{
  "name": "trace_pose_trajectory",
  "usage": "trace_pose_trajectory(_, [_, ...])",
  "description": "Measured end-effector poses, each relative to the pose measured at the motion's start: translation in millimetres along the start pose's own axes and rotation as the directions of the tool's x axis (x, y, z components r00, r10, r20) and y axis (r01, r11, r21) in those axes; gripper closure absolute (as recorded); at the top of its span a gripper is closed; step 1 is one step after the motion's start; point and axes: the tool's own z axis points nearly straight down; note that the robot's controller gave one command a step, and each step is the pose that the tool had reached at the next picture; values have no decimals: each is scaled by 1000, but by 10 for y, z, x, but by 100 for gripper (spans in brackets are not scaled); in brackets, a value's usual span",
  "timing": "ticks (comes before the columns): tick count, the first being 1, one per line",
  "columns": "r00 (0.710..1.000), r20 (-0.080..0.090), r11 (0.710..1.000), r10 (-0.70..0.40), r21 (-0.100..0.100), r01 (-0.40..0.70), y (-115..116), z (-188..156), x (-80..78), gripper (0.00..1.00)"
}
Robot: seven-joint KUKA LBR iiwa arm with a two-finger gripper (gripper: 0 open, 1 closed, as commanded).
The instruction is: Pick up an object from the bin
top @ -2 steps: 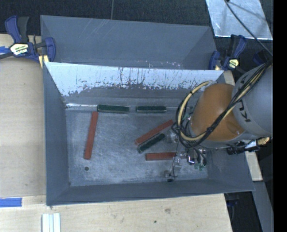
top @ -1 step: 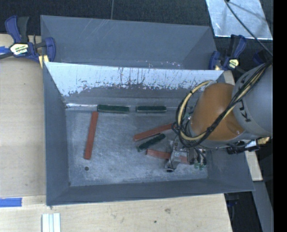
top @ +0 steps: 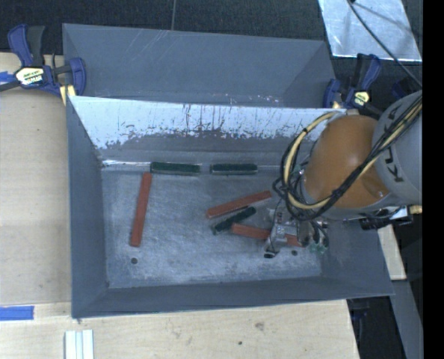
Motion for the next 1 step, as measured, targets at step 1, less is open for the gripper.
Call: trace_pose_trajectory(1, [1000,-3,1000,-4,0,4,-3,-320,-14,100])
